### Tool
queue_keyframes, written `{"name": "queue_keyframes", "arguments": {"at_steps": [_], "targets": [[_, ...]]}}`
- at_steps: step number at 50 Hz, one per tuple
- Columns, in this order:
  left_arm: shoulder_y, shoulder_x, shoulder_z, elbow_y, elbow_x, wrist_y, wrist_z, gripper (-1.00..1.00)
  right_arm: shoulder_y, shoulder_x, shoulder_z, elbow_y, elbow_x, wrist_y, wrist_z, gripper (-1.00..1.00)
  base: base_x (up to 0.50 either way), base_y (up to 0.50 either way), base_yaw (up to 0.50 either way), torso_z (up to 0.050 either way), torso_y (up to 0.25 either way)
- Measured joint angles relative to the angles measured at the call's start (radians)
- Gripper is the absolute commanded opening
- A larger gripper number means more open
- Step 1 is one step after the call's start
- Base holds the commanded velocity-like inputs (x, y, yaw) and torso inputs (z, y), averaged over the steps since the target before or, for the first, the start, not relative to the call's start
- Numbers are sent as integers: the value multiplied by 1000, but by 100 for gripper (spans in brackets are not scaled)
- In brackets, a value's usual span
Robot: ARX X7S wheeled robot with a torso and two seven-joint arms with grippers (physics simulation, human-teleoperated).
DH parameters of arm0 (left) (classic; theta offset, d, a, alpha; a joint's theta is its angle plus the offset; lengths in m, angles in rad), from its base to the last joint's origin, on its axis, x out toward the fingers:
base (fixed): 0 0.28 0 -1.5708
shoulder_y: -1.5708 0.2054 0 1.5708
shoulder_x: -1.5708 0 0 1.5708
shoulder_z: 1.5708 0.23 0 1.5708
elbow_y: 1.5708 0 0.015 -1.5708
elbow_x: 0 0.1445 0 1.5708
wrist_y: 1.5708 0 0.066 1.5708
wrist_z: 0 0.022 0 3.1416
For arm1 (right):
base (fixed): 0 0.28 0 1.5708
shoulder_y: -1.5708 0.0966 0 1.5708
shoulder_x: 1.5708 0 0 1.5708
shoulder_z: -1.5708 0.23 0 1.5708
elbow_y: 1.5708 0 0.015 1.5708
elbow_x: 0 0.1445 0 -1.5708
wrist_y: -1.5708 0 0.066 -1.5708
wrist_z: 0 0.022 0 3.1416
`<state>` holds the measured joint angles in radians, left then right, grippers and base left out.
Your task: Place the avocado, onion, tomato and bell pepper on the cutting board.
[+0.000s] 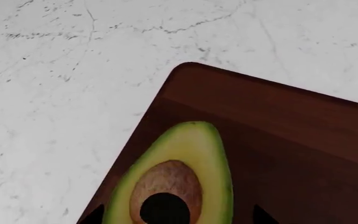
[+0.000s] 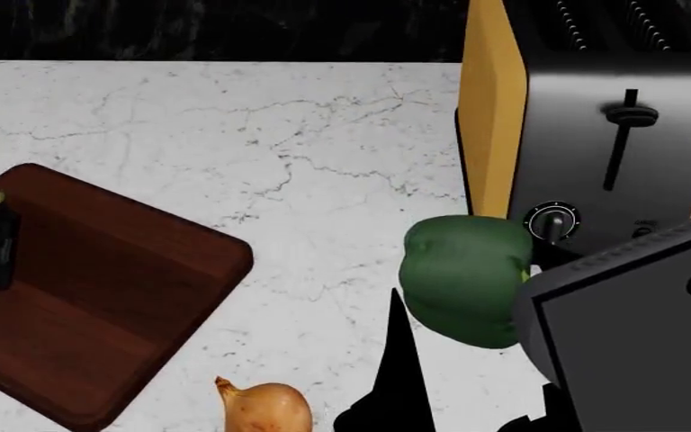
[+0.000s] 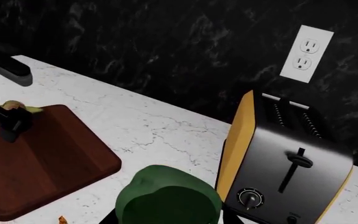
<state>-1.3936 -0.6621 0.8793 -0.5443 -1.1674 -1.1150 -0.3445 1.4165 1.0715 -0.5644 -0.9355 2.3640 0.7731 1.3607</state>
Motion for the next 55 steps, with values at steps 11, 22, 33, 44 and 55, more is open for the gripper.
{"name": "queue_keyframes", "arguments": {"at_steps": [11,22,33,44,55], "targets": [[-1,-13,-19,34,-28,-13,-31,100,6,-1,-4,-3,2,-3,4,-100,0,0,0,0,0],[-16,-57,-94,192,-143,-67,-122,100,14,-19,-21,12,-4,6,2,-100,0,0,0,0,1],[17,-153,-229,450,-383,-90,-289,100,52,-95,-79,124,-41,81,-42,-100,0,0,0,0,0],[86,-269,-353,668,-569,-43,-410,100,100,-237,-143,366,-179,215,-218,-100,0,0,0,0,0],[168,-371,-448,848,-677,26,-487,100,152,-408,-206,694,-457,310,-566,-100,0,0,0,0,0]]}}
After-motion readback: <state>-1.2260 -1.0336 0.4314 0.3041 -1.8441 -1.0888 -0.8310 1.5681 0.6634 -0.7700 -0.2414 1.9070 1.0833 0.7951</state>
